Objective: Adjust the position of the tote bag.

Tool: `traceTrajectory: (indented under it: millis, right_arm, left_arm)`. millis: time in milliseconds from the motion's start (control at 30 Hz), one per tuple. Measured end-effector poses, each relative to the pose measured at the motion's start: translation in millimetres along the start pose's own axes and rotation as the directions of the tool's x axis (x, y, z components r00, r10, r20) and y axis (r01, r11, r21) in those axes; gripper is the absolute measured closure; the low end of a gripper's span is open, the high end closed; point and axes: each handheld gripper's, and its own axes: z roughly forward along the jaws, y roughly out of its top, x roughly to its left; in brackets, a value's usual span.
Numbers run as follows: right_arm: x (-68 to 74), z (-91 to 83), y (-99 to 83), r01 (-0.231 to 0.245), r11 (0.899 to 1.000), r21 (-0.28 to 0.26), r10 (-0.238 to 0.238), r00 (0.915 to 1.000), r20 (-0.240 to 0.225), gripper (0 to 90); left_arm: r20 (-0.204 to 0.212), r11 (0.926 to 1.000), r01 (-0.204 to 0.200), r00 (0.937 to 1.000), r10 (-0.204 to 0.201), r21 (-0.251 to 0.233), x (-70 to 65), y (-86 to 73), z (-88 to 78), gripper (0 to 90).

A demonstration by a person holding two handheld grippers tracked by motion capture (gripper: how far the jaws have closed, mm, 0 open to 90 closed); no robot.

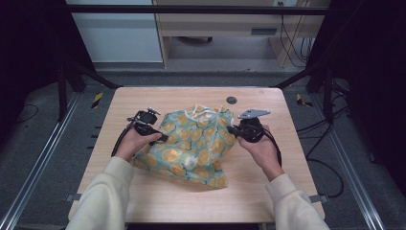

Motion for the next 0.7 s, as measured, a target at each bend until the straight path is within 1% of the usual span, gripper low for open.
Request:
traceTrajectory:
  millis: [67, 100, 133, 167, 200, 233, 267, 300, 367, 400, 433, 467, 500, 533, 567, 633, 700]
  right_arm:
    - [1.0, 0.5, 0.2, 0.003, 1.0, 0.0, -0.003, 1.0, -0.001, 85.5]
    - [1.0, 0.5, 0.2, 0.003, 1.0, 0.0, -0.003, 1.0, -0.001, 85.5]
    - [1.3, 1.3, 0.3, 0.01, 1.0, -0.001, -0.01, 0.9999, -0.003, 85.5]
    - [1.3, 1.3, 0.3, 0.01, 1.0, -0.001, -0.01, 0.9999, -0.003, 85.5]
    - [1.8, 1.8, 0.5, 0.006, 1.0, -0.002, -0.006, 1.0, -0.002, 85.5]
    - [2.0, 1.9, 0.6, 0.003, 1.0, -0.002, -0.003, 1.0, -0.002, 85.5]
    - [2.4, 2.1, 0.8, 0.004, 1.0, 0.0, -0.004, 1.0, -0.003, 85.5]
    - [2.4, 2.1, 0.8, 0.004, 1.0, 0.0, -0.004, 1.0, -0.003, 85.5]
    - [2.3, 2.1, 1.0, 0.005, 1.0, 0.0, -0.005, 1.0, -0.001, 85.6]
    - [1.8, 2.1, 0.8, 0.002, 1.0, -0.002, -0.002, 1.0, 0.002, 85.6]
    - [1.7, 2.0, 0.8, 0.001, 1.0, -0.001, -0.001, 1.0, 0.002, 85.6]
    - [1.7, 2.0, 0.8, 0.001, 1.0, -0.001, -0.001, 1.0, 0.002, 85.6]
    - [1.0, 2.1, 0.7, 0.004, 1.0, -0.004, -0.004, 1.0, 0.002, 85.6]
    - [1.0, 2.1, 0.7, 0.004, 1.0, -0.004, -0.004, 1.0, 0.002, 85.6]
    - [0.9, 2.0, 0.8, 0.003, 1.0, -0.003, -0.003, 1.0, 0.003, 85.6]
    - [1.2, 1.7, 1.1, -0.003, 1.0, -0.006, 0.003, 1.0, 0.004, 85.7]
    - [0.7, 1.3, 1.8, 0.006, 1.0, -0.012, -0.006, 1.0, 0.004, 85.8]
  left_arm:
    - [0.004, 1.0, 0.007, 1.0, -0.007, 0.003, 0.9, -0.7, 0.8, 23.3]
    - [0.005, 0.9999, 0.011, 0.9999, -0.011, 0.005, 0.5, -1.4, 1.7, 23.3]
    - [0.005, 0.9999, 0.009, 0.9999, -0.009, 0.01, 0.4, -1.7, 2.3, 26.4]
    - [0.005, 0.9998, 0.006, 1.0, -0.006, 0.021, -0.2, -2.3, 3.7, 26.4]
    - [0.007, 0.9996, 0.004, 1.0, -0.004, 0.028, -0.8, -2.7, 4.6, 28.6]
    - [0.005, 0.9996, 0.006, 1.0, -0.007, 0.029, -1.2, -3.1, 5.3, 32.0]
    - [0.003, 0.9994, 0.011, 0.9999, -0.011, 0.031, -1.7, -3.4, 6.1, 39.5]
    - [0.002, 0.9993, 0.008, 1.0, -0.008, 0.036, -2.0, -3.7, 6.8, 39.5]
    - [0.0, 0.9988, -0.001, 1.0, 0.001, 0.05, -2.6, -4.6, 8.5, 49.3]
    - [-0.002, 0.9988, -0.004, 1.0, 0.004, 0.049, -2.8, -5.0, 8.6, 62.3]
    - [0.008, 0.9986, -0.014, 0.9999, 0.013, 0.052, -3.0, -5.4, 8.3, 67.6]
    - [0.008, 0.9986, -0.014, 0.9999, 0.013, 0.052, -3.0, -5.4, 8.3, 72.9]
    - [0.017, 0.9987, -0.029, 0.9995, 0.028, 0.043, -3.0, -5.3, 6.4, 78.6]
    - [0.017, 0.9987, -0.029, 0.9995, 0.028, 0.043, -3.0, -5.3, 6.4, 82.6]
    - [0.023, 0.999, -0.029, 0.9993, 0.028, 0.033, -2.9, -5.2, 5.0, 82.6]
    - [0.023, 0.999, -0.042, 0.9989, 0.041, 0.015, -3.4, -5.0, 2.3, 90.0]
    - [0.019, 0.9985, -0.053, 0.9984, 0.053, 0.01, -4.2, -5.4, 0.7, 90.0]
